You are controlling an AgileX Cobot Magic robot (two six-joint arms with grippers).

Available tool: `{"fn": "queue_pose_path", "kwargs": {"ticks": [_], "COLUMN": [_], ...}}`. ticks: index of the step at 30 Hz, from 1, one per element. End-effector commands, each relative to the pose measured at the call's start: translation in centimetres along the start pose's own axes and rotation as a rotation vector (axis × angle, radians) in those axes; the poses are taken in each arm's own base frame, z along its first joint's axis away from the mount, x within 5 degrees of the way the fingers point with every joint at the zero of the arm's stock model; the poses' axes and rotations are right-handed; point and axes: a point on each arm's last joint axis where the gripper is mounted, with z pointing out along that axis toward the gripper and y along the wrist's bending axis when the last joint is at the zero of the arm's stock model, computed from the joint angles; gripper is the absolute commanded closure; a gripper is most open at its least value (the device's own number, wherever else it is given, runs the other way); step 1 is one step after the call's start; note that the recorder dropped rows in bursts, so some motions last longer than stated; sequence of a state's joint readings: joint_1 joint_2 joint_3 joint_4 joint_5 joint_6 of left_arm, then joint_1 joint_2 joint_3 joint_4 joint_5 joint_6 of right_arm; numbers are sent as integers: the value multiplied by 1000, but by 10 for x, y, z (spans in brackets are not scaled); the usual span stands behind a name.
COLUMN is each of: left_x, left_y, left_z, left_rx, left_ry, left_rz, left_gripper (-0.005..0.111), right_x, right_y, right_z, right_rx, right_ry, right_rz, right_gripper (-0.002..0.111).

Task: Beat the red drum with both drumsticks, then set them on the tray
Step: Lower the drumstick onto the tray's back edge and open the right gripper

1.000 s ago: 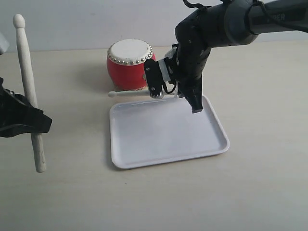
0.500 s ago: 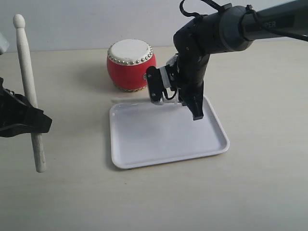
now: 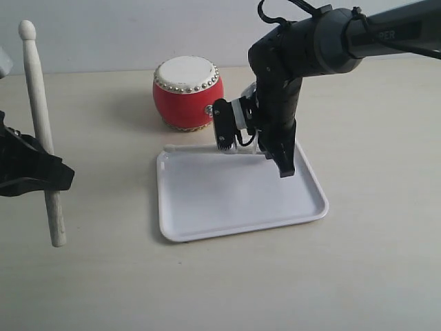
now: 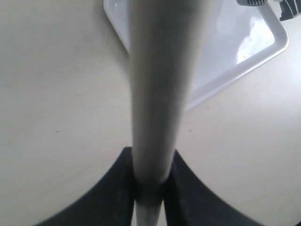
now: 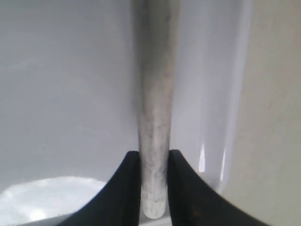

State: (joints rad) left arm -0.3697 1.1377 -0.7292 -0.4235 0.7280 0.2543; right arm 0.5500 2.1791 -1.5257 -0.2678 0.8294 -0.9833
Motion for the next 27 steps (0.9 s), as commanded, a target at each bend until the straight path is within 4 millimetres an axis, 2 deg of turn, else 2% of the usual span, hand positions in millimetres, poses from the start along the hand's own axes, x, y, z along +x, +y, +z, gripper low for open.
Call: {"fn": "queue_pose_path", "kwargs": {"ticks": [1, 6, 15, 22, 24, 27], "left_x": [0, 0, 0, 0, 1, 1], "left_y": [0, 0, 0, -1, -1, -1], "left_z": [-2, -2, -2, -2, -2, -2], "left_rx": [3, 3, 3, 5, 6, 6], "left_ry": [-14, -14, -14, -13, -9, -7], "left_rz": [-1, -1, -1, -4, -4, -4], "left_gripper": [107, 107, 107, 107, 107, 107], "right_x": [2, 1, 0, 0, 0, 2], "right_y": [2, 2, 0, 0, 0, -3], "right_z": [0, 0, 0, 0, 0, -13], "right_rx": [-20, -22, 0, 1, 1, 25], "right_ry": [0, -11, -20, -21, -21, -38], "right_rz": [18, 34, 30, 30, 61, 272], "right_gripper": [108, 107, 88, 82, 82, 82]}}
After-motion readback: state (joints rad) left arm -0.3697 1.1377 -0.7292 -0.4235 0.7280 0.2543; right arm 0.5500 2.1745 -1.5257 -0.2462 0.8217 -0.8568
